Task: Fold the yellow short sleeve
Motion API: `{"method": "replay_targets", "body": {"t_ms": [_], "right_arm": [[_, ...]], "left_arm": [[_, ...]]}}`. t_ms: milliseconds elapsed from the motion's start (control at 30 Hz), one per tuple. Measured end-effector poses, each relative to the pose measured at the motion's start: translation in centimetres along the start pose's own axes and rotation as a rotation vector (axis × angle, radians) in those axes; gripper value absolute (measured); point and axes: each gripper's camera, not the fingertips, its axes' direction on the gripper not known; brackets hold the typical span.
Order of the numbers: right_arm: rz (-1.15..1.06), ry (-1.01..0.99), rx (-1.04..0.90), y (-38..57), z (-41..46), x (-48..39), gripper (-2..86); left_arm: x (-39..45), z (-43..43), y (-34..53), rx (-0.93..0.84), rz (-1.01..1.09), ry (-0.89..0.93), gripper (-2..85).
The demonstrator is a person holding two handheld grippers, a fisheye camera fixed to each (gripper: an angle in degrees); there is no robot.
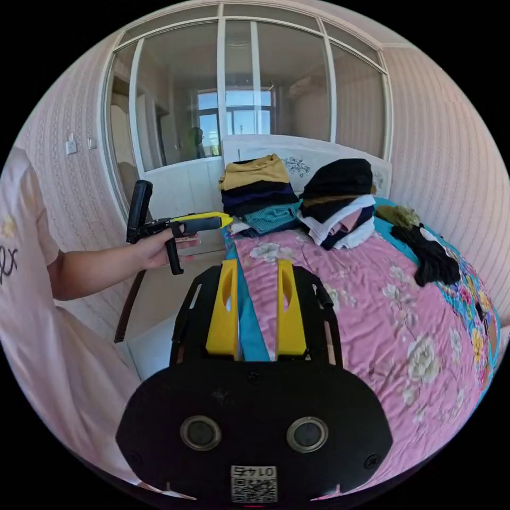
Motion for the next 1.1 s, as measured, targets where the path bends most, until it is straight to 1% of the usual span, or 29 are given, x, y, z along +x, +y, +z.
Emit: {"method": "replay_targets", "body": {"t_ms": [133,167,233,267,367,433,567,667,733,800,833,900,1000,1067,1100], "right_arm": [[-0.076,-0.102,-0.031,-7.2,8.9,-2.0,13.9],[-0.080,-0.120,-0.043,-8.2,10.2,-2.2,13.9],[-0.126,-0.191,-0.101,-11.9,15.3,-3.7,13.5],[-0.141,-0.199,-0.109,-12.7,16.4,-4.1,13.3],[-0.290,-0.161,-0.106,-15.9,21.4,-6.9,11.0],[-0.349,-0.117,-0.110,-18.3,25.3,-8.8,10.8],[-0.304,-0.152,-0.144,-21.5,30.8,-10.2,10.8],[-0.195,-0.186,-0.170,-23.4,34.6,-10.0,10.8],[-0.145,-0.153,-0.189,-24.0,36.9,-9.6,9.7],[-0.140,-0.123,-0.234,-23.9,38.3,-9.2,7.1],[-0.141,-0.102,-0.278,-23.9,38.9,-8.9,3.0],[-0.136,-0.098,-0.324,-23.9,38.7,-8.2,0.3],[-0.168,-0.179,-0.225,-23.7,35.1,-5.9,-0.6],[-0.141,-0.207,-0.204,-23.7,32.7,-3.9,-0.7],[-0.120,-0.230,-0.162,-23.7,30.8,-2.6,-0.8]], "left_arm": [[-10.6,-4.6,-2.3,0.072,-0.115,-0.168,9.8],[-12.1,-5.1,-2.7,0.079,-0.133,-0.188,9.8],[-17.2,-6.8,-4.2,0.116,-0.199,-0.264,9.6],[-18.4,-7.2,-4.6,0.120,-0.212,-0.281,9.3],[-23.0,-8.4,-6.7,0.126,-0.229,-0.330,8.6],[-25.9,-8.4,-8.1,0.090,-0.238,-0.328,8.7],[-29.0,-8.3,-9.5,0.062,-0.261,-0.288,9.1],[-30.1,-8.7,-10.6,0.058,-0.234,-0.288,9.4],[-30.7,-9.1,-11.6,0.064,-0.219,-0.279,6.9],[-31.3,-8.8,-12.2,0.017,-0.229,-0.232,3.2],[-31.6,-8.5,-12.6,-0.047,-0.233,-0.197,0.4],[-31.8,-8.9,-13.0,-0.072,-0.274,-0.191,-0.5],[-30.5,-11.3,-13.7,0.045,-0.191,-0.190,-0.8],[-29.4,-12.4,-14.3,0.062,-0.133,-0.216,-0.9],[-28.9,-13.1,-14.8,0.069,-0.117,-0.204,-0.9]]}}
